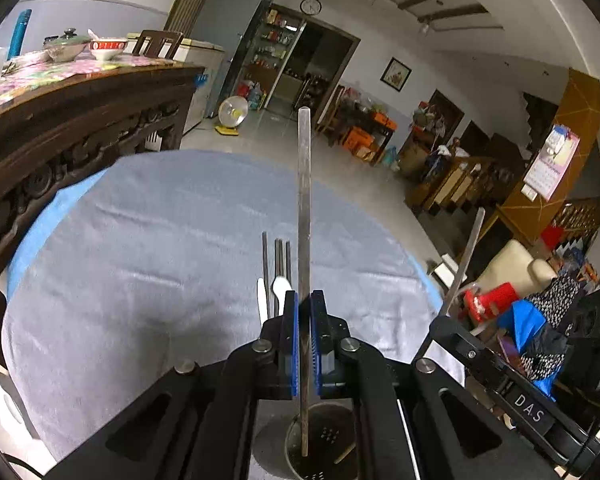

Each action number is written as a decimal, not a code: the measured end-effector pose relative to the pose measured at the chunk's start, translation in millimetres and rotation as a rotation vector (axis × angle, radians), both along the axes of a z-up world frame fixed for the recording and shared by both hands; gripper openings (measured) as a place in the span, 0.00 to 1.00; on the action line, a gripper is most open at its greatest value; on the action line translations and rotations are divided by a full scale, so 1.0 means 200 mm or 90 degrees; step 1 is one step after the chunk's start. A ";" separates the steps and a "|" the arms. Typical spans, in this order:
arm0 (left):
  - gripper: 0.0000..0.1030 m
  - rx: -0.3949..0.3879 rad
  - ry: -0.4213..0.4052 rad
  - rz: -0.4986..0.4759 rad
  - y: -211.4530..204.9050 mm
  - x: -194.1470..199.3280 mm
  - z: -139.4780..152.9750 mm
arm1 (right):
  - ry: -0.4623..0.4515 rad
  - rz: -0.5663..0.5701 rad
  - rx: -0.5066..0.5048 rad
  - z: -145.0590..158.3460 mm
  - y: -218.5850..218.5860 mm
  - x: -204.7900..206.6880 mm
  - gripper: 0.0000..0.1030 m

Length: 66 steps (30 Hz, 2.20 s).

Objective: Organize utensils
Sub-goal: 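Lift both chopsticks and drop them into the black holder, opening both tools, then move both tools back over the remaining utensils on the cloth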

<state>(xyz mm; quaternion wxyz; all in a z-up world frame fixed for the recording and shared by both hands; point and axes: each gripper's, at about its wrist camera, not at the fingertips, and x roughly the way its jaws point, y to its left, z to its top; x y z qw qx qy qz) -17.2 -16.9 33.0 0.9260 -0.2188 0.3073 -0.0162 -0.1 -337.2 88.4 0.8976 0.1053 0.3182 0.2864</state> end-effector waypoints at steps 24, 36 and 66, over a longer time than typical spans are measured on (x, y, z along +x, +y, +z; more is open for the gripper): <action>0.05 0.059 0.019 -0.036 -0.15 -0.12 -0.14 | 0.011 0.005 -0.044 -0.19 0.00 -0.12 0.07; 0.06 0.058 0.025 -0.049 -0.16 -0.15 -0.11 | 0.015 0.017 -0.041 -0.19 0.01 -0.15 0.07; 0.65 0.010 0.296 0.114 0.35 0.01 -0.52 | 0.316 -0.049 -0.025 -0.68 -0.47 0.29 0.64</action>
